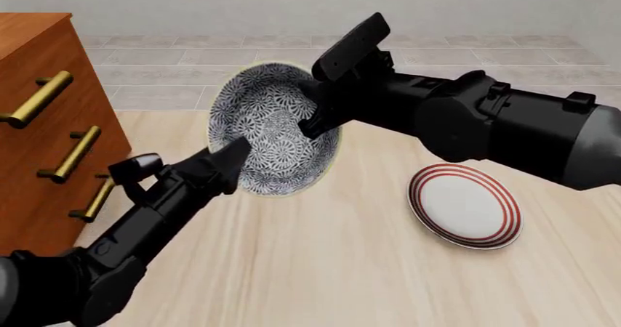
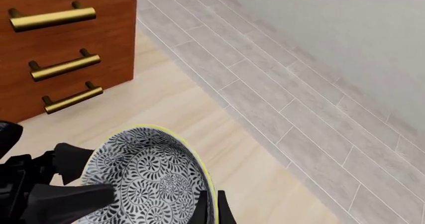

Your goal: Put the bowl on top of the cabinet.

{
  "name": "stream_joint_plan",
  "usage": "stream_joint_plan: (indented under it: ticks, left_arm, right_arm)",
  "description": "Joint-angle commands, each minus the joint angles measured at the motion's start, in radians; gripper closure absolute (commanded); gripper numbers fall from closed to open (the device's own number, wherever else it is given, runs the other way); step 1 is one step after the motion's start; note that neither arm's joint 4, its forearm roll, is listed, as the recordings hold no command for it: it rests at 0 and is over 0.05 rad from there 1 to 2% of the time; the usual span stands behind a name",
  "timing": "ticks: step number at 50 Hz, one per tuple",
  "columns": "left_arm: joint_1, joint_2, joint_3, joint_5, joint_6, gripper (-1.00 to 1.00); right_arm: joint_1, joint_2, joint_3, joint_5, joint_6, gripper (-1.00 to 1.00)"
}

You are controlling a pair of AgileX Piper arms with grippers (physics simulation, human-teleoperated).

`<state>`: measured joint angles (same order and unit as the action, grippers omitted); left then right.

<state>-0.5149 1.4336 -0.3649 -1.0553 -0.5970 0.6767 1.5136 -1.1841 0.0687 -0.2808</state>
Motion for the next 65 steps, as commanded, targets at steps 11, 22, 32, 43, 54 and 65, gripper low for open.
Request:
stream_joint_plan:
  ticks: [11, 22, 32, 43, 54, 65]
  left_arm:
    - [0.008, 0.012, -0.006, 0.006, 0.011, 1.0]
    - [0.007, 0.013, -0.01, 0.008, 0.011, 1.0]
    - [0.015, 0.006, -0.013, 0.016, 0.011, 1.0]
    - [0.013, 0.006, -0.014, 0.017, 0.013, 1.0]
    - [0.018, 0.007, -0.015, 0.015, 0.006, 1.0]
    - [0.019, 0.001, -0.019, 0.021, 0.007, 1.0]
  right_arm:
    - [0.002, -0.006, 0.001, -0.006, 0.007, 1.0]
    - [0.0, -0.008, 0.004, -0.007, 0.007, 1.0]
    - [0.004, -0.009, 0.003, -0.005, 0.012, -1.0]
    - [0.019, -0.018, 0.01, 0.002, 0.009, -1.0]
    - [0.028, -0.028, 0.027, 0.004, -0.002, -1.0]
    - [0.047, -0.051, 0.03, 0.02, -0.01, -1.0]
